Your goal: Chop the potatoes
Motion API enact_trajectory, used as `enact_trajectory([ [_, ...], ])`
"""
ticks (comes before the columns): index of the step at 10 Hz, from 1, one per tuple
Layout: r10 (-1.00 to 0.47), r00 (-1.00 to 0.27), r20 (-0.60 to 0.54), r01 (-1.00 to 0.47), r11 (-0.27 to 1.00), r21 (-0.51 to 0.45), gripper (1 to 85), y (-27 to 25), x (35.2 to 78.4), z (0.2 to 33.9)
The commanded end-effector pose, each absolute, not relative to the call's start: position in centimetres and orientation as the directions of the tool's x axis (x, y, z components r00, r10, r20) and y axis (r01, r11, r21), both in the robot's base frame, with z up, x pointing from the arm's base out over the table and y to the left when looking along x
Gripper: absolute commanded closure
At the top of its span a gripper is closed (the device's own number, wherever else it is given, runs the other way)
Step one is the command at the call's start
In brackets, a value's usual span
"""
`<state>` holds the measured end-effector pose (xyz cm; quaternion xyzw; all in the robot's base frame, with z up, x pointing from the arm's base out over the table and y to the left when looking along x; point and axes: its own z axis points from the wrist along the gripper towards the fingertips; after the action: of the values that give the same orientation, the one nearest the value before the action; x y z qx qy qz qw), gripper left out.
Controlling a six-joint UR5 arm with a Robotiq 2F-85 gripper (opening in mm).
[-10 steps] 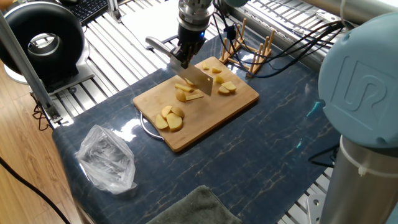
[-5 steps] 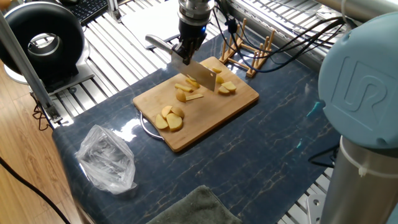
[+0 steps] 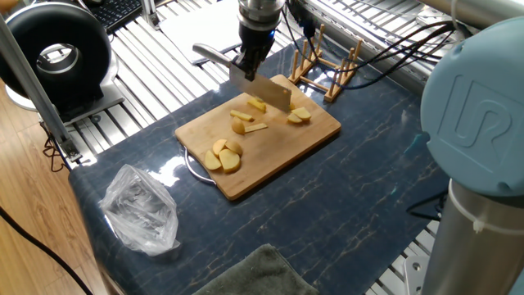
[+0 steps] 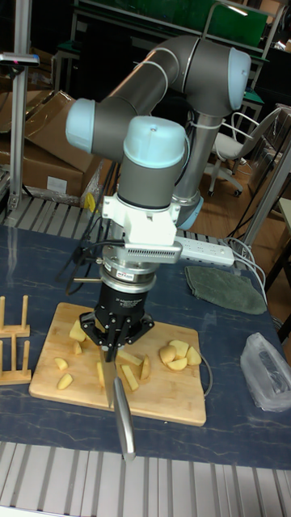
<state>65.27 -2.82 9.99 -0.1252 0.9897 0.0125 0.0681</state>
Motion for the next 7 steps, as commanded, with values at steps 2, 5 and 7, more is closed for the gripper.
enact_trajectory([
  [2,-0.279,-0.948,-0.152,-0.282,0.959,-0.003,84.7,-3.7,65.6,10.3],
  [5,-0.266,-0.955,-0.129,-0.269,0.963,0.007,84.7,-3.6,64.6,11.0],
  [7,-0.265,-0.955,-0.132,-0.268,0.963,0.007,84.7,-3.6,64.5,11.1],
])
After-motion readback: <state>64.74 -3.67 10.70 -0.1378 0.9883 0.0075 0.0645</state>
